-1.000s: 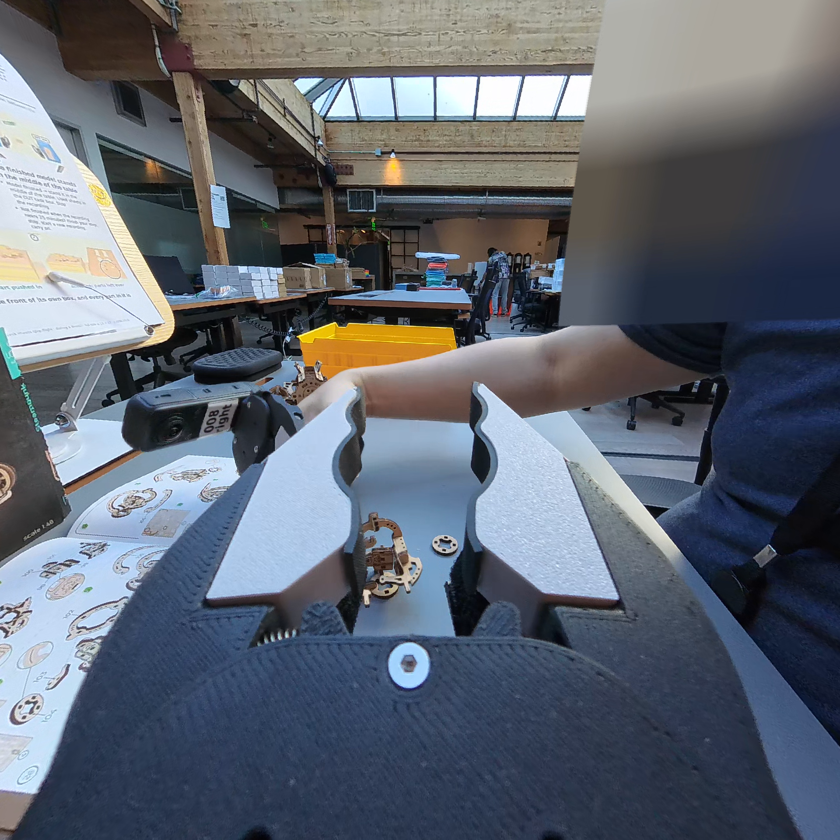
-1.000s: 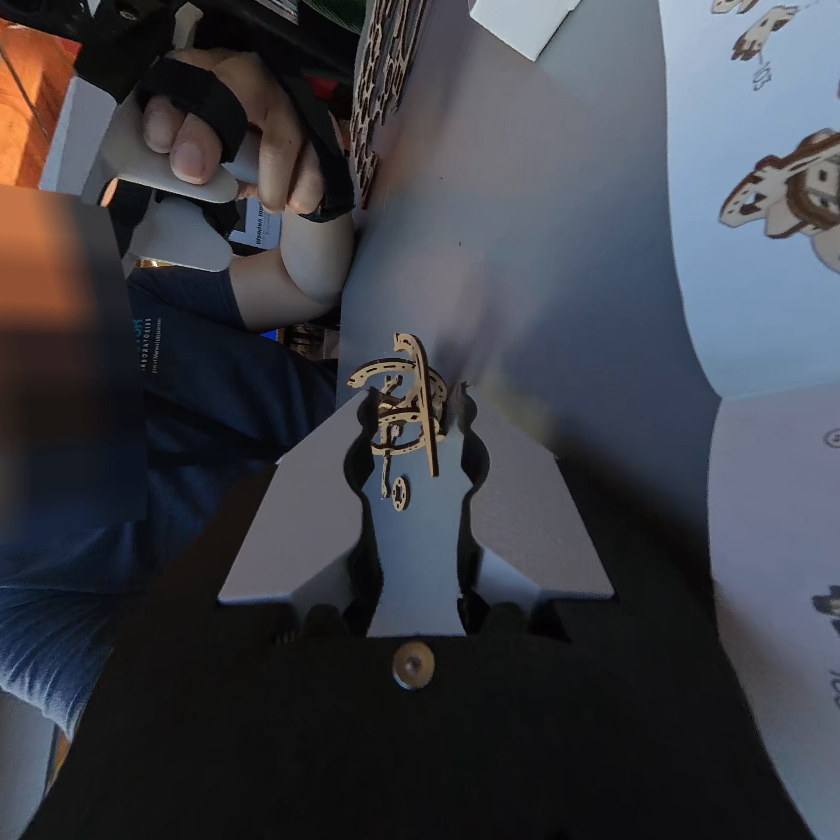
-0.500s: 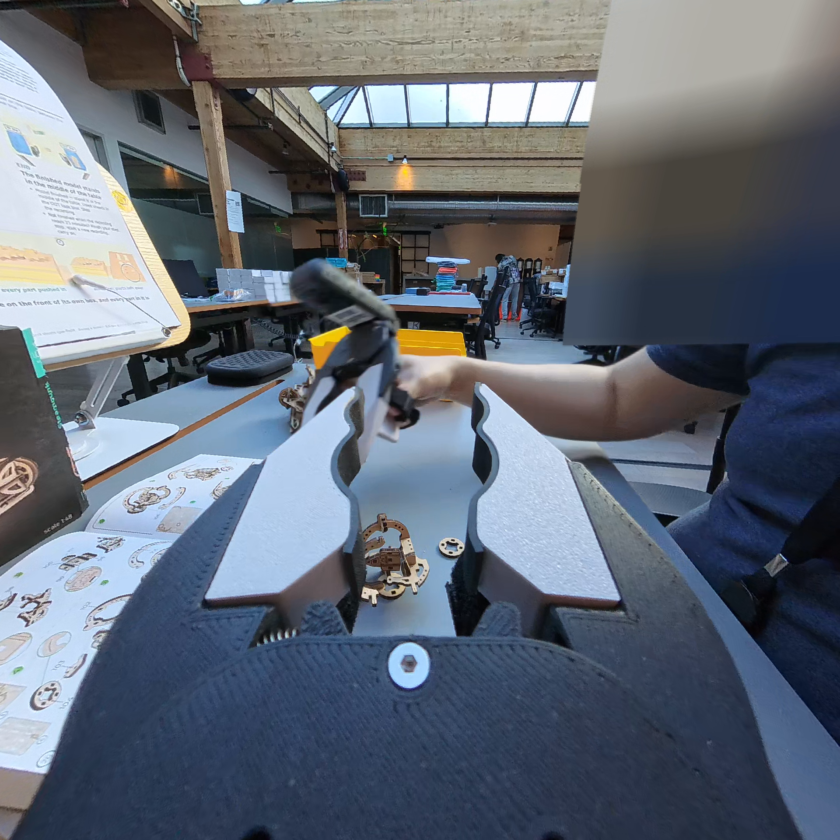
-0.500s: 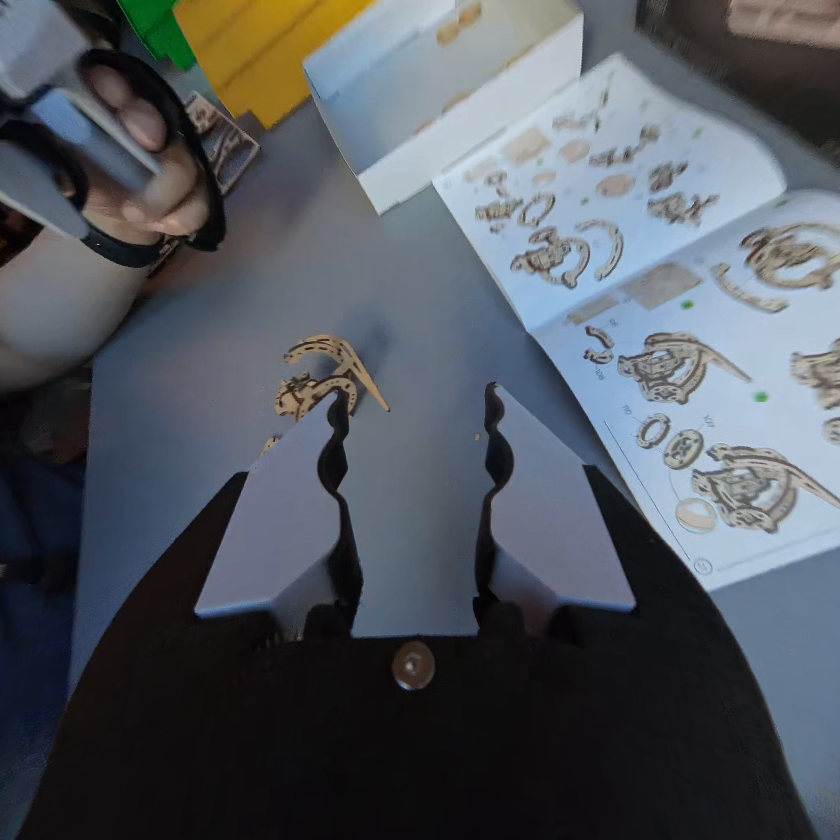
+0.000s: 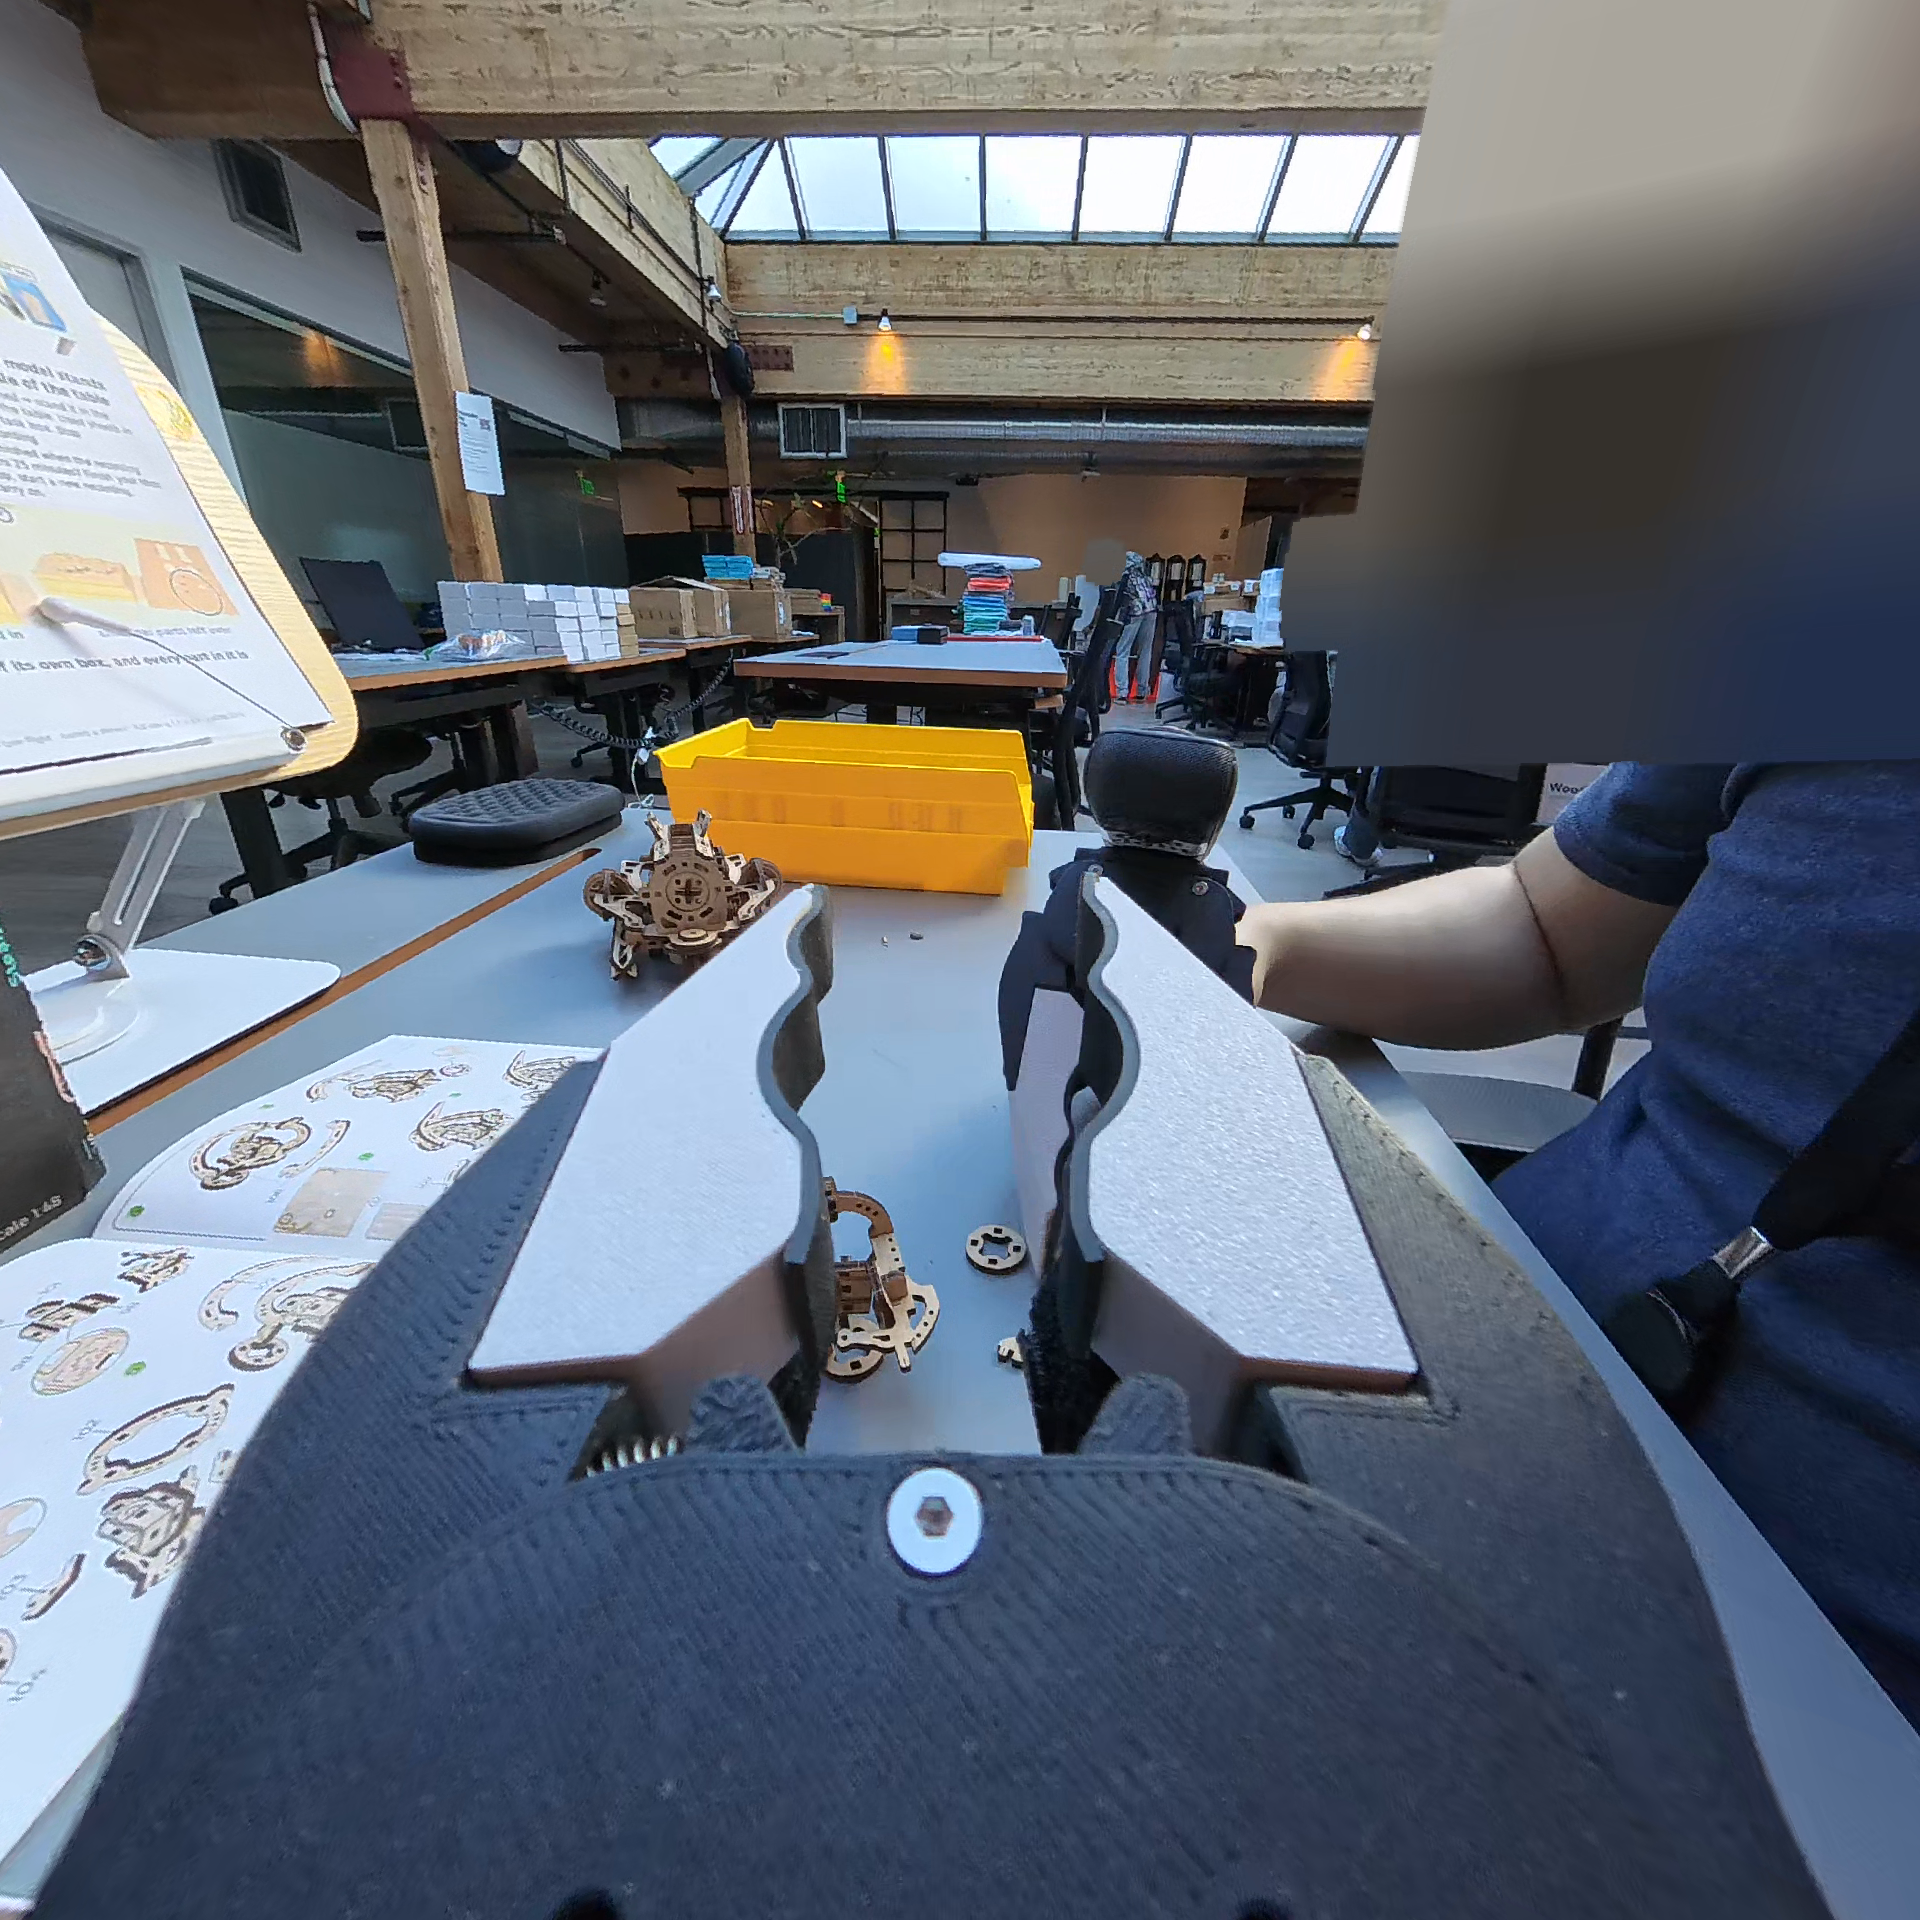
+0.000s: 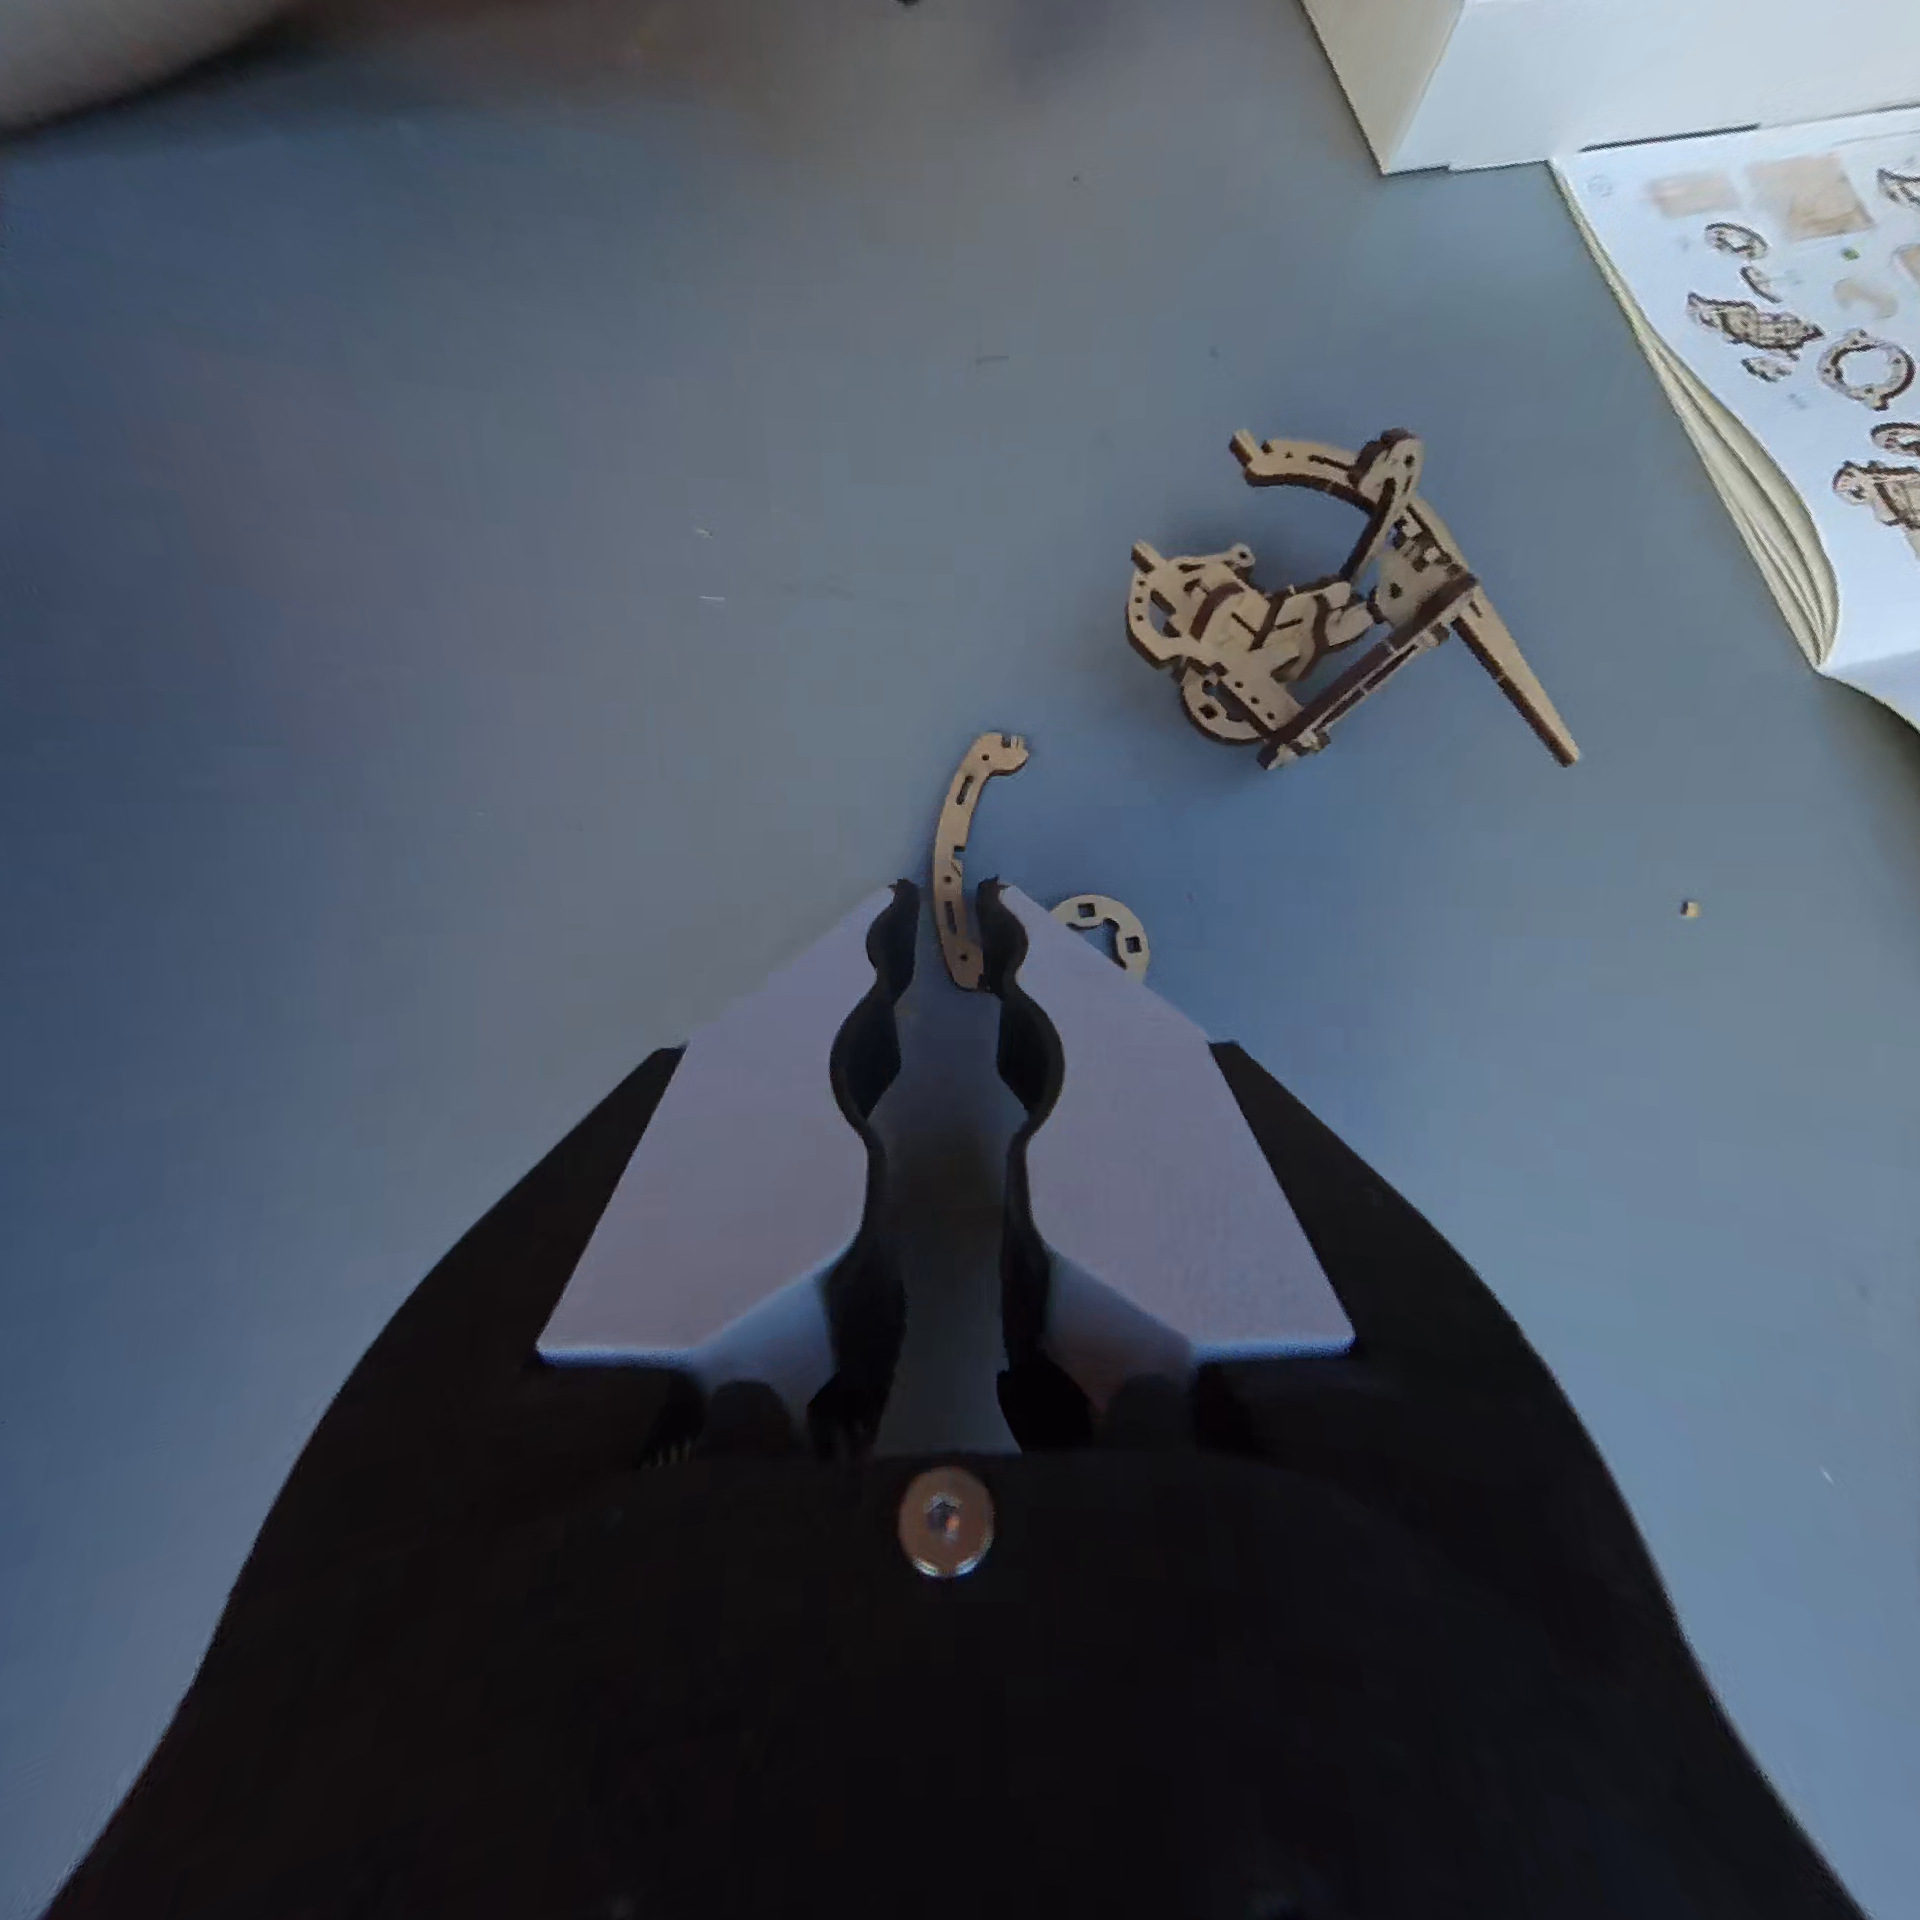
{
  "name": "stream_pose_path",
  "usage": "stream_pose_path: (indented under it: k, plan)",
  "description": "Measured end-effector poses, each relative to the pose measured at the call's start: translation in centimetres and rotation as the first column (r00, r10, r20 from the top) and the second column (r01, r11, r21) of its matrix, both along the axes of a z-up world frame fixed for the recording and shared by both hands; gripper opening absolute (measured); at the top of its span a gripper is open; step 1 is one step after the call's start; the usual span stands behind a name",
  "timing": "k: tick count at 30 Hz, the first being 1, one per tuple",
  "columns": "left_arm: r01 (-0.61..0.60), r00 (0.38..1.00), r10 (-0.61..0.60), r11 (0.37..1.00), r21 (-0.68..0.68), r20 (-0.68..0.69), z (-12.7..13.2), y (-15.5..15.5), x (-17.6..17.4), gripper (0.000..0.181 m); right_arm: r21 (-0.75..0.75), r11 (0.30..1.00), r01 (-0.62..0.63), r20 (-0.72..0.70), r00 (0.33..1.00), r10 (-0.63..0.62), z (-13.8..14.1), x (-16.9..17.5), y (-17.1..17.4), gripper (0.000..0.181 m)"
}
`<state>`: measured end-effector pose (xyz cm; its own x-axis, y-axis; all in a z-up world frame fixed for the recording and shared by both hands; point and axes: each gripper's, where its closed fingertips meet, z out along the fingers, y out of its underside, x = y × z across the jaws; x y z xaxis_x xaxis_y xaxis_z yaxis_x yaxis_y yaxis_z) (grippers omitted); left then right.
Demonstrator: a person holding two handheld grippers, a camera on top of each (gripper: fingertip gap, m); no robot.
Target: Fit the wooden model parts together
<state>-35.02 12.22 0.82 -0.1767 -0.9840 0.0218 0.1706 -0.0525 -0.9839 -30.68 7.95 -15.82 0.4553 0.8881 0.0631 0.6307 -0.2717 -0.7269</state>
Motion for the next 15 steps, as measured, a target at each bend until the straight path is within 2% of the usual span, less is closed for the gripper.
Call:
stream_pose_path:
  k: [1, 4, 9, 12, 15]
  plan:
    - [0.003, 1.0, -0.003, 1.0, -0.001, -0.002, 0.0, 0.0, 0.0, 0.045, -0.027, 1.0, -0.007, 0.002, 1.0, 0.007, -0.2, -0.1, -0.2, 0.005]
    - [0.007, 0.999, -0.008, 1.0, -0.028, -0.032, -0.4, 0.1, 0.2, 0.045, -0.045, 0.999, -0.031, 0.032, 0.999, 0.032, 0.0, -0.1, -0.6, 0.004]
    - [0.089, 0.976, -0.104, 0.992, -0.085, -0.193, -1.6, -2.2, 0.3, 0.038, 0.227, 0.967, -0.113, 0.092, 0.991, 0.095, 4.6, -0.9, -1.3, 0.004]
    - [0.041, 0.954, -0.08, 0.99, -0.138, -0.288, -3.0, -3.7, 0.1, 0.035, 0.374, 0.907, -0.192, 0.192, 0.973, 0.127, 6.9, -1.0, -2.5, 0.004]
    - [-0.063, 0.915, -0.031, 0.974, -0.22, -0.403, -5.2, -4.5, 0.2, 0.033, 0.464, 0.85, -0.25, 0.266, 0.954, 0.135, 7.9, -1.4, -3.4, 0.004]
